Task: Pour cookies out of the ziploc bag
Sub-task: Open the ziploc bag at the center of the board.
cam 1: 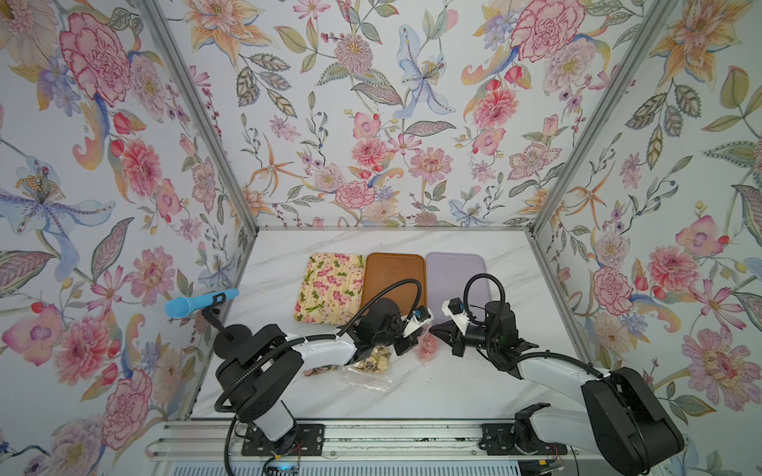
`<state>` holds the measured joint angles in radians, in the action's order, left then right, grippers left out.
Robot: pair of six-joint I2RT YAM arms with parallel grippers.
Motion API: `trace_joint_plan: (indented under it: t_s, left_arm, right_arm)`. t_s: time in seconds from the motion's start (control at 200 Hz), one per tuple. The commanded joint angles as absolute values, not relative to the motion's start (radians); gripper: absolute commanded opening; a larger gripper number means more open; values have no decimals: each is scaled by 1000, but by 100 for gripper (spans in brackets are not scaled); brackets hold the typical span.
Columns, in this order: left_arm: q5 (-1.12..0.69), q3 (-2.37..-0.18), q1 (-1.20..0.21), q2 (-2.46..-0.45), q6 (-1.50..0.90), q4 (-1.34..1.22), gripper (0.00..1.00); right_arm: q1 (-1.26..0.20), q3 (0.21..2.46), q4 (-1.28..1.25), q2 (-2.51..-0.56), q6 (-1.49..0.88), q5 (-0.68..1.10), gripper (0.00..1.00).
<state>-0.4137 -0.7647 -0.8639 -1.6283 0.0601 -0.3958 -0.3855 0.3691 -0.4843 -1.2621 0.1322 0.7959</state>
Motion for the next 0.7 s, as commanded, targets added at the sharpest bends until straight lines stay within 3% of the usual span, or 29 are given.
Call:
trace_joint_plan:
  t_s: [0.0,0.696]
  left_arm:
    - [-362,-777,-862,-1607,42,-389,0]
    - [-75,-682,-862,-1571,-43,-439,0]
  right_arm:
    - [-387,371,-474,-1251,119,794,0]
    - [-423,336,-406,-1169,65,639,0]
